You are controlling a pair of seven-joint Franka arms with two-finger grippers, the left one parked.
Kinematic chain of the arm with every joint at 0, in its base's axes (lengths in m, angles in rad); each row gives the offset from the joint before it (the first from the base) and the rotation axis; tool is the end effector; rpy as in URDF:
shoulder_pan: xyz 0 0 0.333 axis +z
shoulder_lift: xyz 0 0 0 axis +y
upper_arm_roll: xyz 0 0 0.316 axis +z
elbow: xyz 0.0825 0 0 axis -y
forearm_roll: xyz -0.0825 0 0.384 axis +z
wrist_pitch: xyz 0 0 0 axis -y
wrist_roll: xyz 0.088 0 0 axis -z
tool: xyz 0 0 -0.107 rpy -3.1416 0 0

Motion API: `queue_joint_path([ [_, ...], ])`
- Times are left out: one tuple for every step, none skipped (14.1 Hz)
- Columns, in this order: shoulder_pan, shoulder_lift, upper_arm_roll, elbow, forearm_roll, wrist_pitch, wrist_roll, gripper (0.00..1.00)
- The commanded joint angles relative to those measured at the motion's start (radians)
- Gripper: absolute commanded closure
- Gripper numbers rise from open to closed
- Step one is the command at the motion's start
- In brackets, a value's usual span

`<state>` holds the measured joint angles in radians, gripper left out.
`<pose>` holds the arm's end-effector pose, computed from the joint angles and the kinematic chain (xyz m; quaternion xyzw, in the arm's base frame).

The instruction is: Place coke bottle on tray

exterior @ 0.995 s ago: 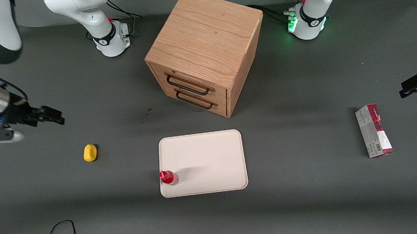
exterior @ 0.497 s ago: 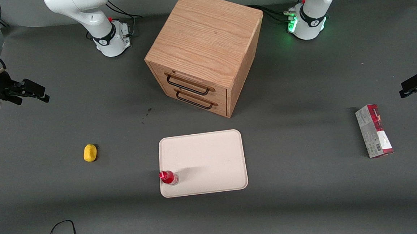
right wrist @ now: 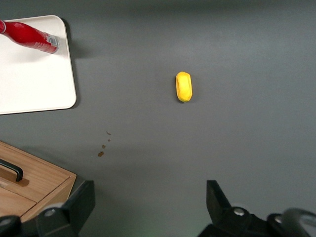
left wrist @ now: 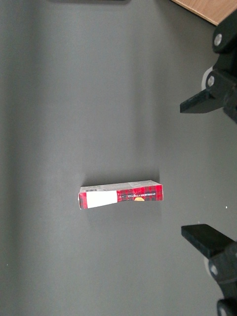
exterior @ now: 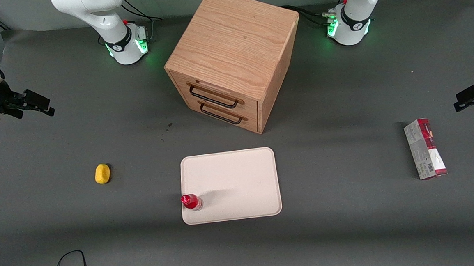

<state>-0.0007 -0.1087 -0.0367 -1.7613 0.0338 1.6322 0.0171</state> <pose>0.5227 -0.0171 0.5982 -0.9994 0.0283 0.0100 0.0189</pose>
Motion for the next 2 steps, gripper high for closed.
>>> queue_joint_path([
  [-0.018, 0.026, 0.020, 0.042, -0.005, -0.026, -0.012, 0.00],
  [-0.015, 0.026, 0.020, 0.042, -0.005, -0.026, -0.014, 0.00],
])
